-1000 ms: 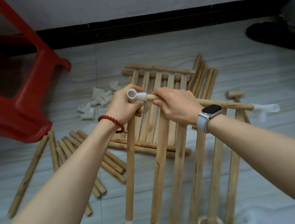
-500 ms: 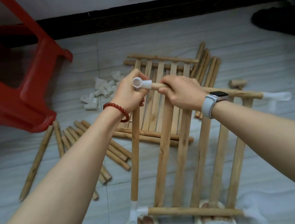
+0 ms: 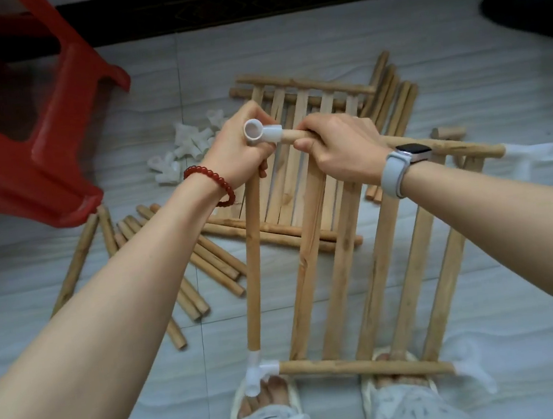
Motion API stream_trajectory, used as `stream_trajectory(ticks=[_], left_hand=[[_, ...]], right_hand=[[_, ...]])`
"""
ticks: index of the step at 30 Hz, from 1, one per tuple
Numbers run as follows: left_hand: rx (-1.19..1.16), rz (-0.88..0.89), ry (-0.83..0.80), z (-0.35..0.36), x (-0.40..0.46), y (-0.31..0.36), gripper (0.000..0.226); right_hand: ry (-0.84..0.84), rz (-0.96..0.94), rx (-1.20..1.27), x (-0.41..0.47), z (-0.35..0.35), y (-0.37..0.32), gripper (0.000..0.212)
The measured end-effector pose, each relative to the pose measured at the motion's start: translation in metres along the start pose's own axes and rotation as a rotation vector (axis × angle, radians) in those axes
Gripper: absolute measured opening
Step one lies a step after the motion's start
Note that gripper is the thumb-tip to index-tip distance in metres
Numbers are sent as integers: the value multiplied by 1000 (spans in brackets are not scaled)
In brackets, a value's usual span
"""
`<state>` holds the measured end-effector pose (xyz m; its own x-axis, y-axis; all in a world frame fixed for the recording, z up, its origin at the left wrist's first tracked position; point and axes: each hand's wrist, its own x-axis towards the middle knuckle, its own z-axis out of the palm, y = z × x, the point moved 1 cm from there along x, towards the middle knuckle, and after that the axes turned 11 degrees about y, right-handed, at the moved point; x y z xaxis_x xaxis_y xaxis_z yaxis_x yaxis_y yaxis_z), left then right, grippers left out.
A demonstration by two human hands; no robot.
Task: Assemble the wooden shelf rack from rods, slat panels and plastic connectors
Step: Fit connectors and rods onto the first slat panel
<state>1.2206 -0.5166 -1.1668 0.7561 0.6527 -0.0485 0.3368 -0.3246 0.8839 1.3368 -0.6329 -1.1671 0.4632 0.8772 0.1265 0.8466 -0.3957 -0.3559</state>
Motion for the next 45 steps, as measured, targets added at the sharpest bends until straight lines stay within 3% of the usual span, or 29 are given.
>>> stream_trajectory(ticks=[6,11,14,18,20,23,25,29,34,37,45], left_hand=[[-154,4,-25,0,-8,16,30],[-215,-108,-316,-13,-21,37,46],[-272,-218,-310,-12,-30,53,31],[-116,-292,-294,-7,-54,74,27],[30,-350,-282,-8,-70,82,38],[260,-262,-221,-15,-91,98,50],[284,-253,-234,-20,-103,105,50],[364,-395,-268,-20,-123,109,55],[458,-358,-332,-12,-139,125,32],[624,-248,-372,-13,-143,132,24],[1006,149,-552,-18,-142,139,37]], right_hand=[[75,-181,-131,3,-33,0,25],[119,-192,-194,-19,-60,-2,26],[100,-186,-223,-41,-73,-8,29],[26,-175,-253,-66,-90,-17,29],[-23,-177,-289,-77,-98,-20,30],[-104,-220,-336,-93,-107,-28,31],[-118,-238,-330,-101,-110,-33,30],[-136,-203,-225,-113,-113,-39,23],[-138,-265,-251,-126,-116,-37,18],[-139,-269,-273,-129,-116,-33,15],[-133,-275,-232,-133,-112,-34,12]])
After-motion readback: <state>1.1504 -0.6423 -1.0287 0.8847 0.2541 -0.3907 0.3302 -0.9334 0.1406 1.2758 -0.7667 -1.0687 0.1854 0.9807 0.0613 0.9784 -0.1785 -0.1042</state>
